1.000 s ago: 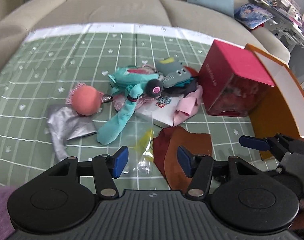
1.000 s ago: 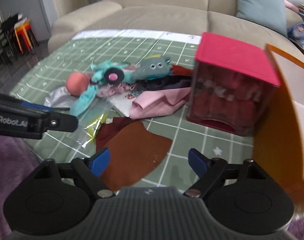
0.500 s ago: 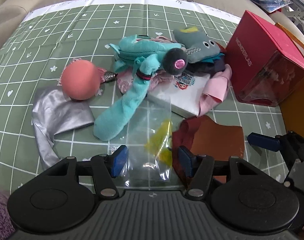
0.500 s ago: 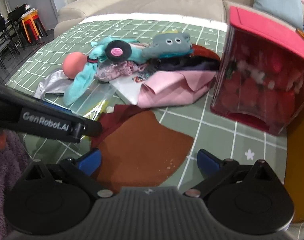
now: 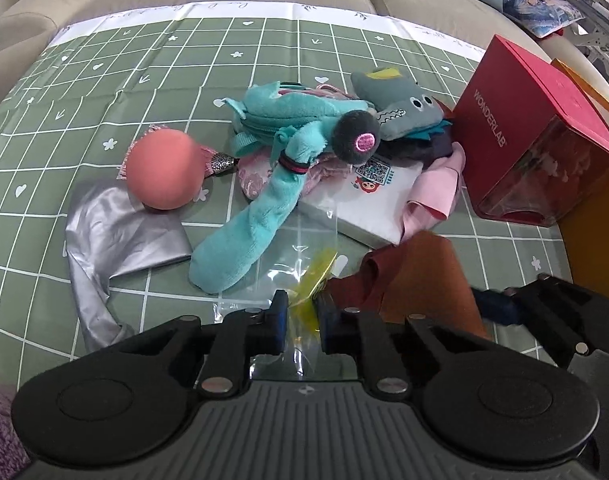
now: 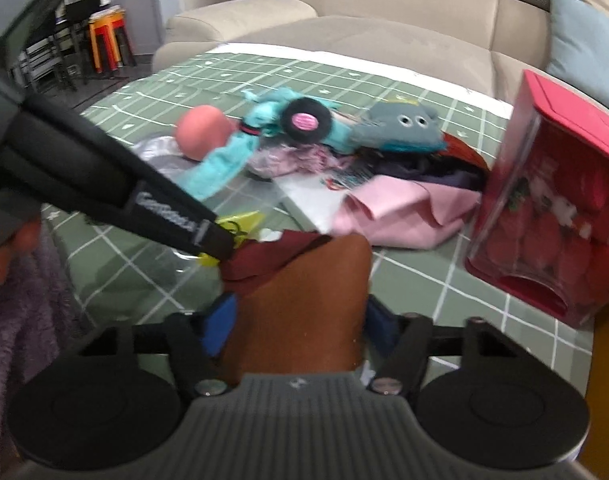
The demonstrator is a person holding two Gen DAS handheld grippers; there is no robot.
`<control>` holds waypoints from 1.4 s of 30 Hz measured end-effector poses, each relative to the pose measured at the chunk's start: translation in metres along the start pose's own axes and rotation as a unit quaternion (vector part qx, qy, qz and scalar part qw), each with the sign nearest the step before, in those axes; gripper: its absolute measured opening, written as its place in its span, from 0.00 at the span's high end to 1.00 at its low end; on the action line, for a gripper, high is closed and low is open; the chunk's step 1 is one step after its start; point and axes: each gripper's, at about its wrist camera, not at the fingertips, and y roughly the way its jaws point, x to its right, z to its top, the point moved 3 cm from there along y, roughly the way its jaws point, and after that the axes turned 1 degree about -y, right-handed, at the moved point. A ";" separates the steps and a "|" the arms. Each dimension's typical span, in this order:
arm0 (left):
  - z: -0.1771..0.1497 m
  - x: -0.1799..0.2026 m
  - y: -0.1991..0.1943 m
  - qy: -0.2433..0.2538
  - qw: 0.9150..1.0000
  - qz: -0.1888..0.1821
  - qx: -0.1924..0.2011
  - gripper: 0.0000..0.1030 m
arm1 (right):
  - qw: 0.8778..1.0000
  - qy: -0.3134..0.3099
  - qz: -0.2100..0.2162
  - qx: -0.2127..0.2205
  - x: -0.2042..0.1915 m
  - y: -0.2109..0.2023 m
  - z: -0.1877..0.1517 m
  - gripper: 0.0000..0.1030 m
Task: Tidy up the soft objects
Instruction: 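Grasp the clear plastic bag with the left tool while the right tool grasps the brown felt, then carry the bag and brown felt over the open orange shoebox with both tools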
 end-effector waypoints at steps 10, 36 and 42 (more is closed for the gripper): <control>-0.001 0.004 -0.013 0.012 1.000 -0.004 0.019 0.98 | 1.000 0.003 0.006 -0.007 -0.003 -0.011 0.001 0.95; -0.048 0.073 -0.105 0.038 0.990 -0.127 0.044 0.98 | 0.982 0.181 -0.030 -0.049 0.031 -0.140 -0.023 0.95; -0.053 0.105 -0.123 0.062 0.983 -0.162 0.052 0.98 | 0.970 0.233 -0.047 -0.053 0.048 -0.174 -0.043 0.95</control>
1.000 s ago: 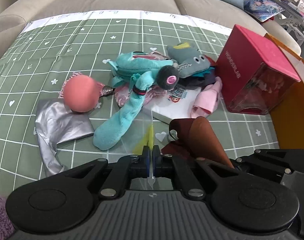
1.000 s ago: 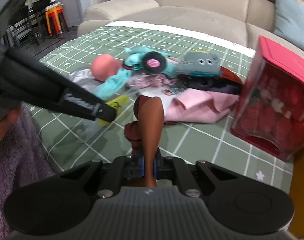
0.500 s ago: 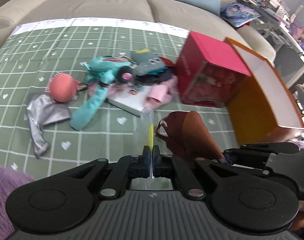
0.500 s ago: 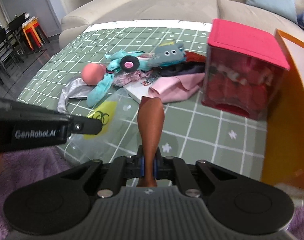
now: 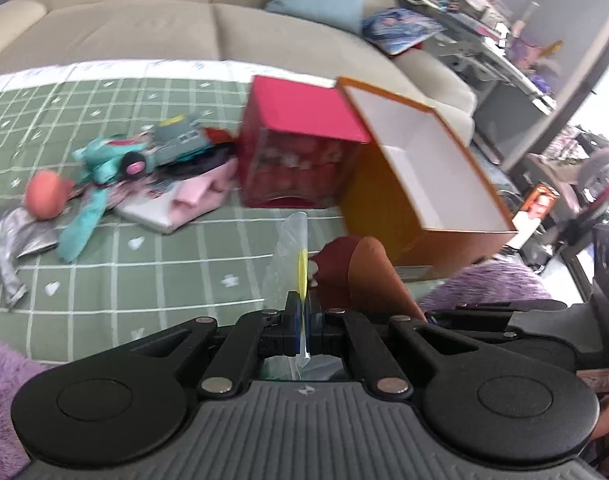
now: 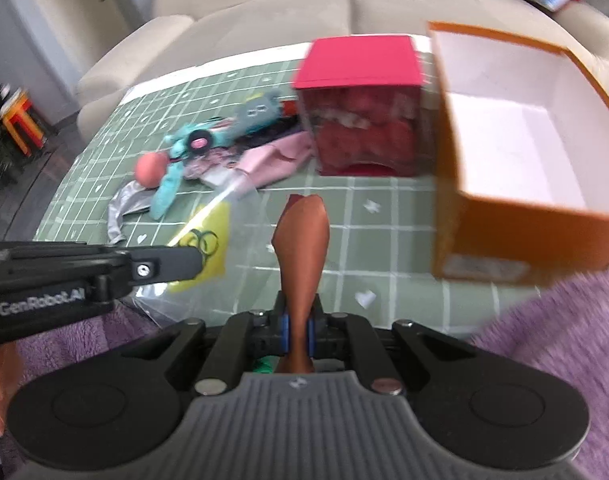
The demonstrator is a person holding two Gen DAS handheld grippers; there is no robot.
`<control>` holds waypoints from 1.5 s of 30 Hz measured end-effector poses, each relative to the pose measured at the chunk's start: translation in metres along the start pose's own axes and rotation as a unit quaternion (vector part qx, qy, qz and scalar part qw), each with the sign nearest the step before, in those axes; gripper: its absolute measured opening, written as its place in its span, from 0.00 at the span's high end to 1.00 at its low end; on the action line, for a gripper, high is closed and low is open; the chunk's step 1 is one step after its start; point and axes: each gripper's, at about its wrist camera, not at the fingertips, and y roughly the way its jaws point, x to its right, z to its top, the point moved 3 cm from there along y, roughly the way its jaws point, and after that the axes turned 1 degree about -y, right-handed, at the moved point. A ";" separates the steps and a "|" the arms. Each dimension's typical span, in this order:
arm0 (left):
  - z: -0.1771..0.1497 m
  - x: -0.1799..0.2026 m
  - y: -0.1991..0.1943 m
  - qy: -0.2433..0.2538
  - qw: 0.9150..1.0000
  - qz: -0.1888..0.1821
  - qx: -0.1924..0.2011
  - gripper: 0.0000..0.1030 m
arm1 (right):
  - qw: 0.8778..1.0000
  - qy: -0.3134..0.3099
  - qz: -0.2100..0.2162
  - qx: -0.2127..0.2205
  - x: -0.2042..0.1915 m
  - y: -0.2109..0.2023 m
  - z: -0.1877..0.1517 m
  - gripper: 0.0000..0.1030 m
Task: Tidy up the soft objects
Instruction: 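Carry the bag and brown felt over the open orange shoebox with both tools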
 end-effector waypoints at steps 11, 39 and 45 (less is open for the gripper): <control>0.013 0.064 0.005 0.054 0.997 -0.047 -0.003 0.98 | 0.995 0.077 -0.051 0.037 0.061 -0.056 -0.014 0.94; 0.110 0.163 0.063 0.106 0.989 -0.105 0.008 0.98 | 0.985 0.084 -0.087 0.126 0.157 -0.100 0.057 0.94; 0.137 0.164 0.098 0.111 0.990 -0.088 -0.001 0.98 | 0.984 0.076 -0.096 0.129 0.184 -0.071 0.094 0.95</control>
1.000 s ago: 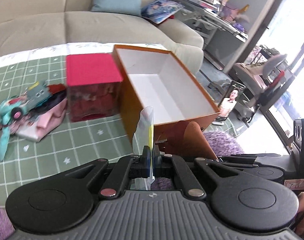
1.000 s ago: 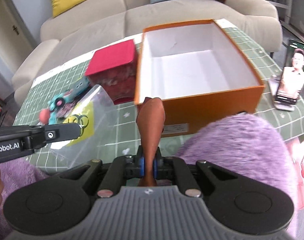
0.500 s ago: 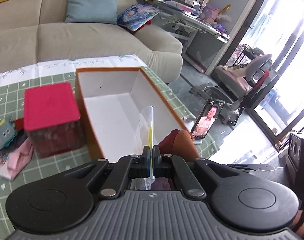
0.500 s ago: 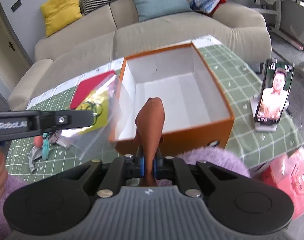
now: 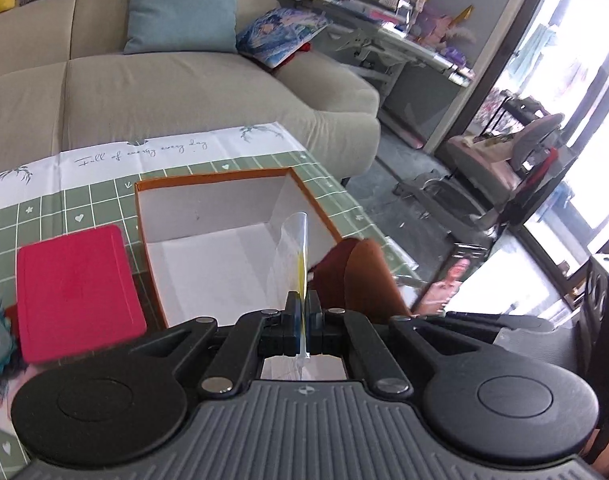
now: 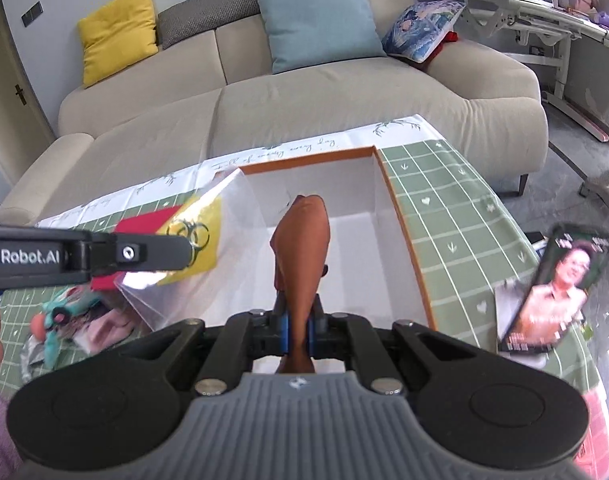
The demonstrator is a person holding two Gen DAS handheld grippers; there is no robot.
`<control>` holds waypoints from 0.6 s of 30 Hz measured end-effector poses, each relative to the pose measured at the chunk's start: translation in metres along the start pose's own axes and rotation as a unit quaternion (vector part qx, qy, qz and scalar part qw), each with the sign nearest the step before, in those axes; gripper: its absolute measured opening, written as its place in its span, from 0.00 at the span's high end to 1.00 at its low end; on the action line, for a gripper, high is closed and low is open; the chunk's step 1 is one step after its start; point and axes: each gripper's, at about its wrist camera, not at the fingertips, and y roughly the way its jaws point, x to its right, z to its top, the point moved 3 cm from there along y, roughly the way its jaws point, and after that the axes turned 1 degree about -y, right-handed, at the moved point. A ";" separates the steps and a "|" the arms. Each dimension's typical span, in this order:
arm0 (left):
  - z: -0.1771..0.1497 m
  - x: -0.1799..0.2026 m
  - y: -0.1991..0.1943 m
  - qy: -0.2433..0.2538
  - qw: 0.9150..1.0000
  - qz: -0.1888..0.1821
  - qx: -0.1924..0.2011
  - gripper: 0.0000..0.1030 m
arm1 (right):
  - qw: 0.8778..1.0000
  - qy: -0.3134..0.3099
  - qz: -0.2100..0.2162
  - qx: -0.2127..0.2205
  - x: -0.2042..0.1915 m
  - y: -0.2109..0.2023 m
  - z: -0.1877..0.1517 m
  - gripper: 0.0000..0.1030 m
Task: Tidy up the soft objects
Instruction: 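Carry the bag and brown felt over the open orange shoebox with both tools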
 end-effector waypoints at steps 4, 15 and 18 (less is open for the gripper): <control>0.015 -0.007 0.027 0.010 1.000 0.016 -0.015 0.98 | 1.000 -0.009 -0.003 0.000 0.005 0.029 0.018 0.95; 0.056 -0.044 0.104 0.048 0.993 0.070 -0.078 0.98 | 0.998 -0.004 0.014 -0.055 0.013 0.137 0.063 0.94; 0.062 -0.055 0.120 0.048 0.991 0.087 -0.092 0.98 | 0.998 -0.007 0.009 -0.068 0.009 0.161 0.067 0.94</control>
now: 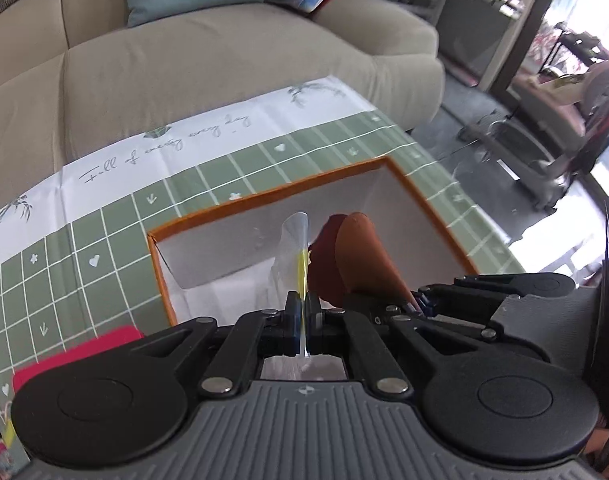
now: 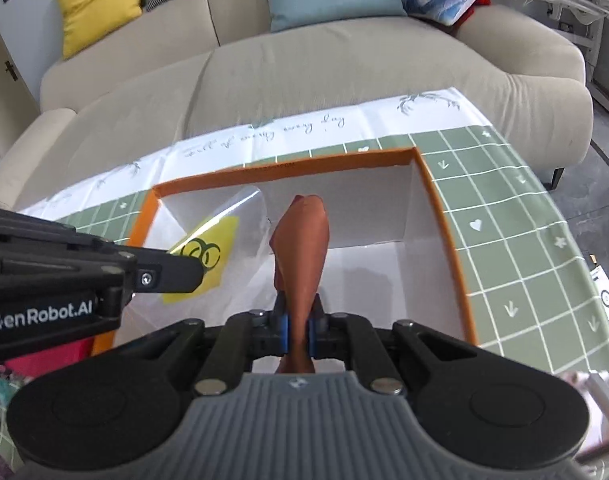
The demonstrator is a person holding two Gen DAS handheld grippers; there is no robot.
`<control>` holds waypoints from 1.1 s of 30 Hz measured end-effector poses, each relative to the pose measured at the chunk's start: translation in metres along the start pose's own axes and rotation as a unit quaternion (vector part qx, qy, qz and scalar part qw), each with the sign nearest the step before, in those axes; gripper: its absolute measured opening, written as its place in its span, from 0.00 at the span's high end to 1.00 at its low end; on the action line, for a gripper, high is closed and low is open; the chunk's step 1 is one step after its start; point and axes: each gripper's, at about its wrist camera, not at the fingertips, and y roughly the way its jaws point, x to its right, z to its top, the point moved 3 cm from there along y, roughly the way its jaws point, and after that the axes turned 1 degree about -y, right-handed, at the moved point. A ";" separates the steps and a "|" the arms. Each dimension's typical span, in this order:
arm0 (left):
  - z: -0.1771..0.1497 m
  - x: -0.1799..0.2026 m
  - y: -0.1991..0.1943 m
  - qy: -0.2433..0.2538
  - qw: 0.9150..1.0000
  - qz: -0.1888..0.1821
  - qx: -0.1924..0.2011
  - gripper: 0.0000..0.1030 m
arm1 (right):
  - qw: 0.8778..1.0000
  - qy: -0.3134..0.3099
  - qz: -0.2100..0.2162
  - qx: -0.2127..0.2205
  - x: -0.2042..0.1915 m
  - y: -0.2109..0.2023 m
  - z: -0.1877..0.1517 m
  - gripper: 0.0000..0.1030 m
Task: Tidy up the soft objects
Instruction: 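Carry the bag and brown felt over the open orange shoebox with both tools, then open both tools to drop the bag and felt into the shoebox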
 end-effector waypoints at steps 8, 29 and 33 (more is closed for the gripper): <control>0.007 -0.010 0.029 0.009 0.999 0.030 -0.030 0.98 | 0.999 -0.010 -0.009 -0.033 -0.006 0.040 0.000 0.94; 0.007 -0.023 0.003 -0.034 0.999 0.040 -0.004 0.66 | 0.998 -0.056 -0.029 -0.020 -0.018 0.023 0.004 0.44; 0.001 -0.023 -0.022 -0.042 0.999 0.023 0.024 0.66 | 0.997 -0.063 -0.050 -0.005 -0.024 -0.001 0.003 0.42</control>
